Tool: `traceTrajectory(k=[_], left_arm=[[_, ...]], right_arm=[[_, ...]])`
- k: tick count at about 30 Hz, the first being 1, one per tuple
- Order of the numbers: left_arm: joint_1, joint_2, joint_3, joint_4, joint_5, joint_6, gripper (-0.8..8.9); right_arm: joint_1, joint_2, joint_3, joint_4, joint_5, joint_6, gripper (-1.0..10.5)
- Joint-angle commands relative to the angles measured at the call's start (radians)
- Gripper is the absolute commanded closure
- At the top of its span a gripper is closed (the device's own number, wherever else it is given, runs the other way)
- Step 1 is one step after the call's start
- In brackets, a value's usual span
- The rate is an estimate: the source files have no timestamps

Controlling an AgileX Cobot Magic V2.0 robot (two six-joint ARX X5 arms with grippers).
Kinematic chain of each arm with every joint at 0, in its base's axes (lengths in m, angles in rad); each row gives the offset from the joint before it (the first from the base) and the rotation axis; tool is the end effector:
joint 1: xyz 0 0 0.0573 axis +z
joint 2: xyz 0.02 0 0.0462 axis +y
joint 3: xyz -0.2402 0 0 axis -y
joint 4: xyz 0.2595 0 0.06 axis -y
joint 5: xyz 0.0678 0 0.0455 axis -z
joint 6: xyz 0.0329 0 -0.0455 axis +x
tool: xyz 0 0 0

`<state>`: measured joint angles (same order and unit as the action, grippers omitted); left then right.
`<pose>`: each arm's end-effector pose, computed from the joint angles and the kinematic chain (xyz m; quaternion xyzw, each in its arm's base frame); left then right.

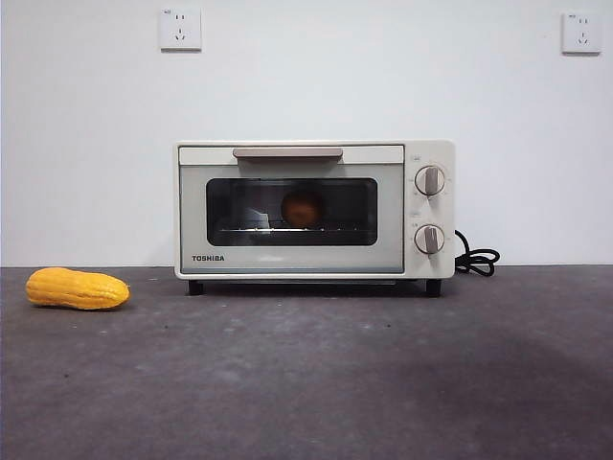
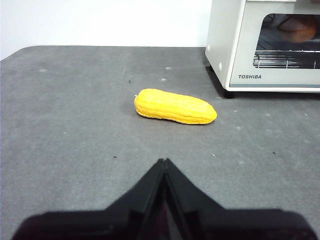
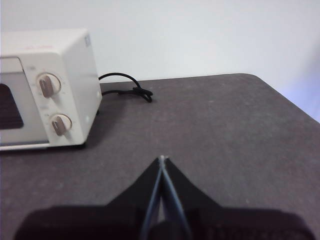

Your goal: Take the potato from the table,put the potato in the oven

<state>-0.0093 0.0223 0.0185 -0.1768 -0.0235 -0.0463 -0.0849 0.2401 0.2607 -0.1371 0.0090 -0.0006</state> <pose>0.1386 -0.0005 0.1498 -0.0216 0.0900 0.0092 0.9957 0.1444 -0.0126 0.2142 0.0019 0.0582 -0.0468 0.9972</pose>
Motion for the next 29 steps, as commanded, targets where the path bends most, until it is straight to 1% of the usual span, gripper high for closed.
traceTrajectory(k=[1,12,21,29], left_arm=[[0.002,0.0,-0.01,0.013,-0.003,0.001,8.18],[0.002,0.0,-0.01,0.013,-0.003,0.001,8.18],[0.002,0.001,-0.01,0.013,-0.003,0.001,8.18],[0.002,0.011,-0.01,0.013,-0.002,0.001,8.18]], right_arm=[[-0.006,-0.05,-0.062,0.011,0.007,-0.003,9.5],[-0.009,-0.193,-0.247,0.033,0.018,-0.001,9.5],[-0.009,-0.233,-0.247,-0.052,0.018,0.0,9.5],[-0.007,-0.233,-0.247,-0.05,0.018,0.0,9.5]])
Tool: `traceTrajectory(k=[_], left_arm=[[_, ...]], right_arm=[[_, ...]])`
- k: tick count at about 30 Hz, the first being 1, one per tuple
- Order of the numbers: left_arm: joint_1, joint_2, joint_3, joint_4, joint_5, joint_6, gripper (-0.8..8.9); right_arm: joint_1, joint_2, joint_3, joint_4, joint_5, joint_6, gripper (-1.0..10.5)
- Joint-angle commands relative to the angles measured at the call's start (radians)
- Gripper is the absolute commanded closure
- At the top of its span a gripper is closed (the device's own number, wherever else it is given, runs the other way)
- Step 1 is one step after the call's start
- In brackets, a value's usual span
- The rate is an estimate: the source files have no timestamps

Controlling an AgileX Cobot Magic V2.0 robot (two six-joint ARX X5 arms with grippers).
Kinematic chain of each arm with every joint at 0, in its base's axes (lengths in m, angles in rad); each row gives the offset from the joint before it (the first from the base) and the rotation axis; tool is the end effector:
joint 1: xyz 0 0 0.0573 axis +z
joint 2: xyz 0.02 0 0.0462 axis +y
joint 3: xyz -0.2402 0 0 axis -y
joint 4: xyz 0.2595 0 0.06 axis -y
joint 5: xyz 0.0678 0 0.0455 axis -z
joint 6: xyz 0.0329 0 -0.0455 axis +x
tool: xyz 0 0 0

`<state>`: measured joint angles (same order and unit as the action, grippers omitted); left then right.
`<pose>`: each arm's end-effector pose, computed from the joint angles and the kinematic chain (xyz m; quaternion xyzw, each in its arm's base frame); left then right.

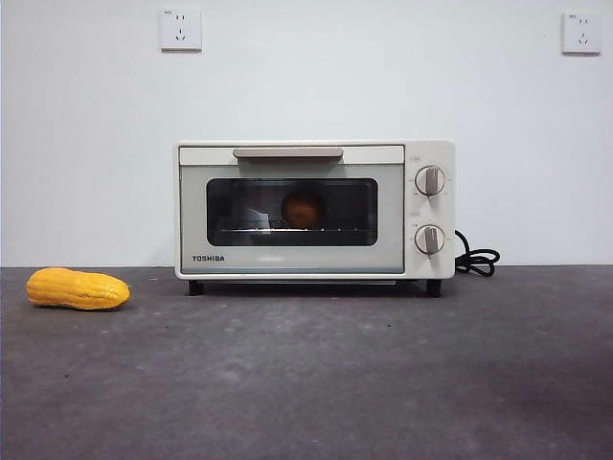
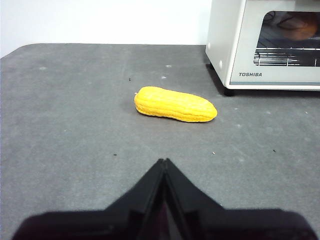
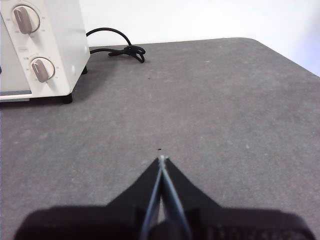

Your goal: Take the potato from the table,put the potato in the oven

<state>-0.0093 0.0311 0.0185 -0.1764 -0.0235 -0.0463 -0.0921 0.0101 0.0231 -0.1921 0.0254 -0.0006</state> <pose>0.1391 -0.0005 0.1488 -0.0215 0.0942 0.0093 0.9953 0.1369 -0.0135 0.1514 0.0027 0.0894 -0.0585 0.9943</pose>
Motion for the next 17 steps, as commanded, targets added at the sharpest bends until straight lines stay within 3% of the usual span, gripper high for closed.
traceTrajectory(k=[1,10,17], left_arm=[[0.002,0.002,-0.01,0.012,-0.003,0.001,8.18],[0.002,0.002,-0.01,0.012,-0.003,0.001,8.17],[0.002,0.002,-0.01,0.012,-0.003,0.0,8.18]], right_arm=[[0.0,-0.003,-0.009,0.005,0.002,0.0,9.5],[0.003,-0.003,-0.009,0.006,0.008,0.0,9.5],[0.062,-0.003,-0.009,0.006,0.008,0.0,9.5]])
